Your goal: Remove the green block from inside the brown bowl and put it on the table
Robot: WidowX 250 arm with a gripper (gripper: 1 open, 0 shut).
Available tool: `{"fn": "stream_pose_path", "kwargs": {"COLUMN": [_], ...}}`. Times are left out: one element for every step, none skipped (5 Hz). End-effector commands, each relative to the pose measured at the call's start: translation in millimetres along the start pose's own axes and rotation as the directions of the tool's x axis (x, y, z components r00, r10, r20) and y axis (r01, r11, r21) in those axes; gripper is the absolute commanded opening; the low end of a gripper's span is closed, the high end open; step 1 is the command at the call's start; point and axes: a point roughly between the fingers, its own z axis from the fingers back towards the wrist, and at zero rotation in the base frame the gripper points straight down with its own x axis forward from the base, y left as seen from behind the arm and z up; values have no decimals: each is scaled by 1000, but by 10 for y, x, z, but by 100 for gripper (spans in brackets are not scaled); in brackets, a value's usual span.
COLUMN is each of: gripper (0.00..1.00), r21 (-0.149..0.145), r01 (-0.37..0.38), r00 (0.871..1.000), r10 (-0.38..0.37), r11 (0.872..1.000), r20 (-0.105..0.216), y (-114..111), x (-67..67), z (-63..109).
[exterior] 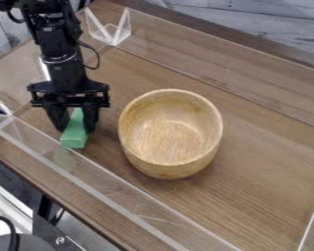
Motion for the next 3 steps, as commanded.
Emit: {"fn": "stream_pose_path", "kwargs": {"gripper": [0, 0, 0], "r21": [-4, -12, -13], "r01": [22, 45, 57], "r00": [999, 998, 997], "r10": [-22, -45, -56], "r11": [1000, 999, 998], "r20": [32, 37, 43], "y": [-32, -64, -91], "x": [19, 6, 15], "z": [-29, -140, -122]}}
